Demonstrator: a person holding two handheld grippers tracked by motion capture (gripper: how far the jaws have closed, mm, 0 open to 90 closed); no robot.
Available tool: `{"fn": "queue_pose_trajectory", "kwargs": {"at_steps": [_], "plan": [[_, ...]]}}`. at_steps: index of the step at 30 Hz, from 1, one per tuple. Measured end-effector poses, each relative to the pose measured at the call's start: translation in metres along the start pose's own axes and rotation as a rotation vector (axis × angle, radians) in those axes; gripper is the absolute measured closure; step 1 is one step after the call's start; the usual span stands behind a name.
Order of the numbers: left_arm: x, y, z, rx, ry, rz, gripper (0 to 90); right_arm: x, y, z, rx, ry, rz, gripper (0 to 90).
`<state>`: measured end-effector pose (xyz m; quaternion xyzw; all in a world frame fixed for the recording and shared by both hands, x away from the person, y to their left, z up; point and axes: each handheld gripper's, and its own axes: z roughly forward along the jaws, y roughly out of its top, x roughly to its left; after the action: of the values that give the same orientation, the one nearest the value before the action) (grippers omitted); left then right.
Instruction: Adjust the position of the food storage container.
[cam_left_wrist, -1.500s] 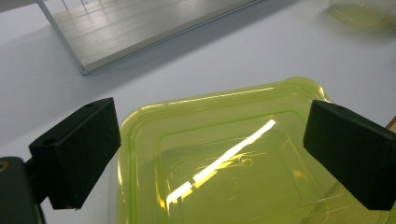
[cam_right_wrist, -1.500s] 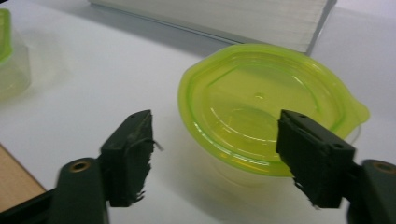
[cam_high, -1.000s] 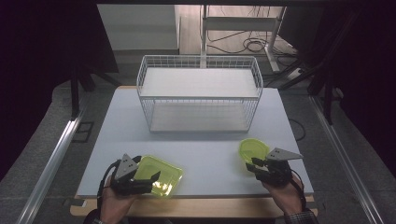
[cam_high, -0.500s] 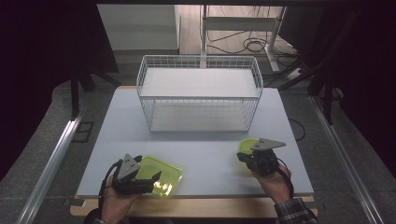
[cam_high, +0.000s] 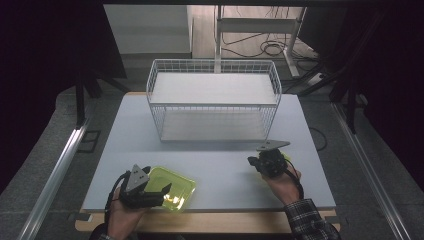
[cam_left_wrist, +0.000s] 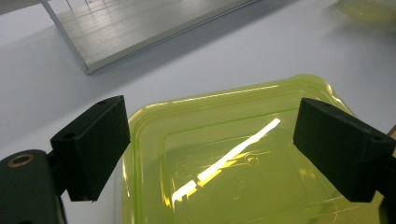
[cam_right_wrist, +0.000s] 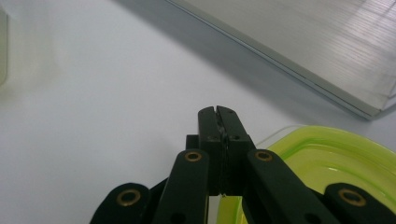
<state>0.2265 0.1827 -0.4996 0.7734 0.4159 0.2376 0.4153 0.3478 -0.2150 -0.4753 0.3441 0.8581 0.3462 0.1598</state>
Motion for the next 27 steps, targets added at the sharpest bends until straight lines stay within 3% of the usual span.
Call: {"fn": "queue_pose_trajectory", "kwargs": {"at_steps": [17, 23, 27], "plan": [[0.022, -0.007, -0.011, -0.019, 0.032, -0.062, 12.4, -0.022, -0.020, -0.022, 0.016, -0.055, 0.060, 89.0], [0.031, -0.009, -0.020, -0.043, 0.055, -0.089, 12.6, -0.012, -0.023, -0.031, -0.005, -0.014, 0.054, 87.3], [0.033, -0.009, -0.020, -0.047, 0.064, -0.086, 12.5, 0.001, -0.023, -0.033, -0.013, 0.008, 0.020, 84.7]]}}
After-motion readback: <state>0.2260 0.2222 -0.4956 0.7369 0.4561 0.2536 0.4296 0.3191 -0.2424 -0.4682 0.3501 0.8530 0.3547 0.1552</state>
